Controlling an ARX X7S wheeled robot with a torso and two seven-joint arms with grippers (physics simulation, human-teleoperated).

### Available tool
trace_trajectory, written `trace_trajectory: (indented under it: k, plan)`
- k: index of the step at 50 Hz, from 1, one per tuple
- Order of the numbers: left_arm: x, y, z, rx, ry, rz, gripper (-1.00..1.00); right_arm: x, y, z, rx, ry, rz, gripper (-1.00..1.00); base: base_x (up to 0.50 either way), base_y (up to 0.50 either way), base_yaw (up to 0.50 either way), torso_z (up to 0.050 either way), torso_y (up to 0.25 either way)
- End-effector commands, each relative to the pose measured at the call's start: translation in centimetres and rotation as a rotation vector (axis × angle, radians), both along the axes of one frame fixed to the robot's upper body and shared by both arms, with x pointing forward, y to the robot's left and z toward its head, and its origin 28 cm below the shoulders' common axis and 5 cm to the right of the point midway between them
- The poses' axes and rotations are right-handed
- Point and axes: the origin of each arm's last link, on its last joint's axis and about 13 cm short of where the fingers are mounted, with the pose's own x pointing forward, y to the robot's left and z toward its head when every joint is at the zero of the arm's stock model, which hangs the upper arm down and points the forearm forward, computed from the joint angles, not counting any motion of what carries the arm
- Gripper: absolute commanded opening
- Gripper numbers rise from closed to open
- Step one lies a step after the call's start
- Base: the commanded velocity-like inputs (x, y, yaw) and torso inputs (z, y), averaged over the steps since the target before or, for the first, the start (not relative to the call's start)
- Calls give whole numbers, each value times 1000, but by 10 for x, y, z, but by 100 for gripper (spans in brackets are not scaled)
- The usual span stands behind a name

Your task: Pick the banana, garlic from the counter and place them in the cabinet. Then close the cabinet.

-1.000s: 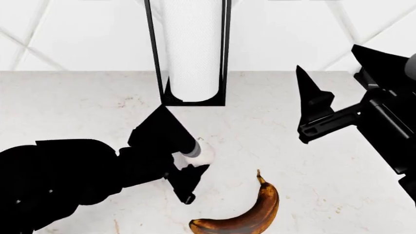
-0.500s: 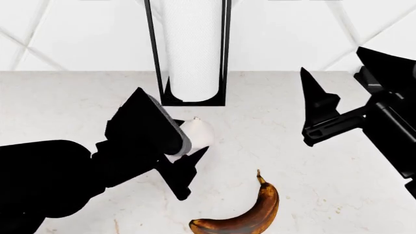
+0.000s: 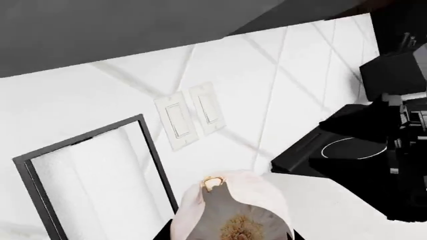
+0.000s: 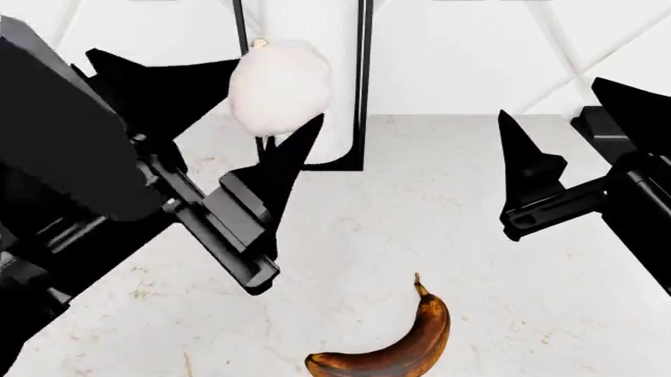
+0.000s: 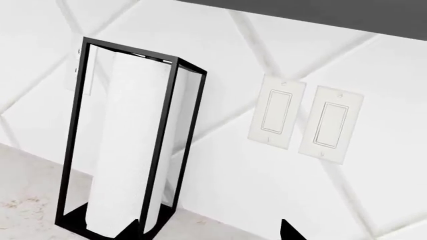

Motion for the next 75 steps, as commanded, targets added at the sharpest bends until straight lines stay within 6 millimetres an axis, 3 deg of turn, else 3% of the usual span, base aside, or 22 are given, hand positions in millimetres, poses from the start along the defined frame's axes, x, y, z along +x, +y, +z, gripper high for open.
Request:
trace_trajectory:
  k: [1, 20, 47, 58, 75]
  plan:
    - [-26, -2, 34, -144, -214, -12, -100, -4, -5, -4, 12, 0, -10, 100, 0, 0, 0, 0, 0]
    - [-42, -11, 88, -292, -447, 42, -100, -6, -4, -4, 33, -8, 2, 100, -1, -4, -3, -3, 0]
    - [-59, -26, 127, -263, -695, 74, -100, -1, -1, -7, 41, -10, 11, 100, 0, -5, -3, -5, 0]
    - [-52, -23, 152, -337, -734, 177, -100, -1, 0, -6, 42, -9, 12, 100, 0, -3, -3, -6, 0]
    - [-22, -18, 187, -337, -709, 317, -100, 1, 0, -10, 48, -6, 13, 100, 0, -3, -3, -5, 0]
